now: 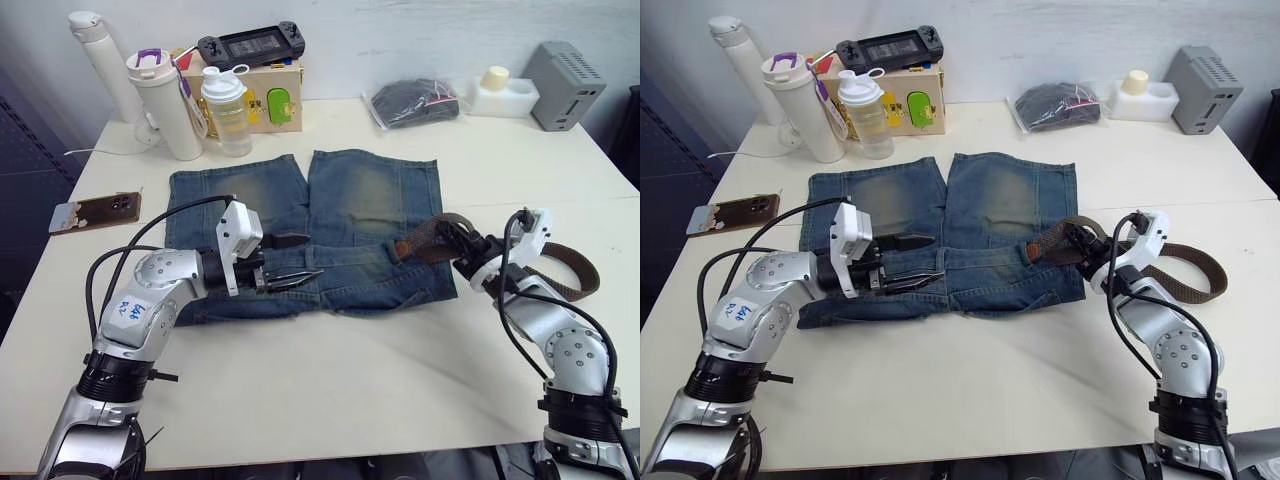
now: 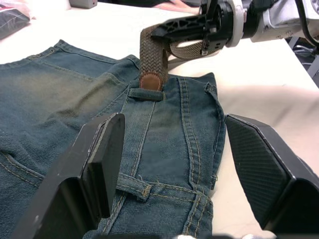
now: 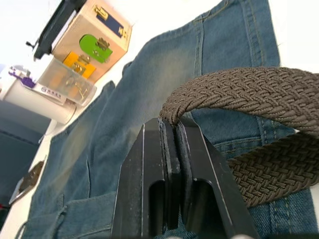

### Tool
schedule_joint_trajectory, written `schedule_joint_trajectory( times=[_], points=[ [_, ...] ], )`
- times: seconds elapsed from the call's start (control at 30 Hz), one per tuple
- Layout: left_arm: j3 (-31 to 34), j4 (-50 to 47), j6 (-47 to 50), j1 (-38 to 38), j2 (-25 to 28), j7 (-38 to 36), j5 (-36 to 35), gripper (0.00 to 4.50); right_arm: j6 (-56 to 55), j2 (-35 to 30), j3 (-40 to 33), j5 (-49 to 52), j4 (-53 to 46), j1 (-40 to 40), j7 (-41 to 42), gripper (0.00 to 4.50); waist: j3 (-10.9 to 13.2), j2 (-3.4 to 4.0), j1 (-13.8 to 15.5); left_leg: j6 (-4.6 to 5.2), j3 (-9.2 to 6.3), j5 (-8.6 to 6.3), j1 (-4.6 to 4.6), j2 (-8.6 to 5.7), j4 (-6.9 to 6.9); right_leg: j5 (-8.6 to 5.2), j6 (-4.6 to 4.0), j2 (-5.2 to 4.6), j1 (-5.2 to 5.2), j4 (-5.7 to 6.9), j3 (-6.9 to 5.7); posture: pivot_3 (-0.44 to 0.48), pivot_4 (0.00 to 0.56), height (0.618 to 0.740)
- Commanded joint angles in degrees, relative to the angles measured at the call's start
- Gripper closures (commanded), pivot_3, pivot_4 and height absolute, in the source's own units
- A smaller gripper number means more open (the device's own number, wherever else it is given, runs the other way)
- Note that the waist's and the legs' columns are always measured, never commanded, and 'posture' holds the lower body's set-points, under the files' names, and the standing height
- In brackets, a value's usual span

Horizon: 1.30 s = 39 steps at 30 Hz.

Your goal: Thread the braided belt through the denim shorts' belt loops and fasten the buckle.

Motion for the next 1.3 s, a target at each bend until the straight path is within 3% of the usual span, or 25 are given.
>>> schedule_joint_trajectory(
  times=[0.03,0.37,0.57,0.77,1.3],
  points=[
    [0.14,-0.63,-1.90,-2.25,-0.61,-0.44,2.30,0.98,2.01,1.02,1.97,-2.87,0.02,-0.57,1.33,4.50,0.00,0.00,-0.01,0.00,0.00,0.00,0.00,0.00,0.00,0.00,0.00,0.00,0.00,0.00,-0.01,0.000,0.150,0.682],
    [-8.72,10.33,-15.25,-10.35,-5.88,-3.84,16.17,0.98,5.51,4.92,2.47,-7.48,1.38,-2.78,0.11,4.50,0.00,0.00,0.02,0.00,-0.02,0.00,-0.07,-0.06,0.05,0.00,0.00,-0.02,0.00,-0.01,-0.10,0.000,0.150,0.682],
    [-15.41,25.59,-33.55,-16.63,-9.64,-1.78,30.47,0.98,11.27,8.60,0.75,-4.75,4.47,-3.82,-6.60,4.50,-0.01,-0.02,0.04,0.00,-0.04,0.00,-0.08,-0.06,0.06,0.00,0.01,-0.03,-0.01,0.01,-0.15,0.000,0.150,0.682],
    [-18.66,40.31,-46.64,-22.95,-12.59,1.63,39.33,0.98,14.83,11.25,-4.67,0.18,9.01,-6.13,-12.38,4.50,-0.09,-0.14,-0.05,0.00,-0.03,0.00,-0.08,-0.05,0.08,0.01,0.01,-0.02,0.00,0.03,-0.18,0.000,0.150,0.682],
    [-19.05,57.87,-58.21,-31.40,-17.28,7.83,47.04,0.98,15.90,14.85,-5.88,3.01,7.15,-5.68,-15.83,4.50,-0.17,-0.28,-0.15,0.01,-0.06,0.00,-0.09,-0.05,0.07,0.02,0.04,-0.03,-0.02,0.08,-0.19,0.000,0.150,0.682]
  ],
)
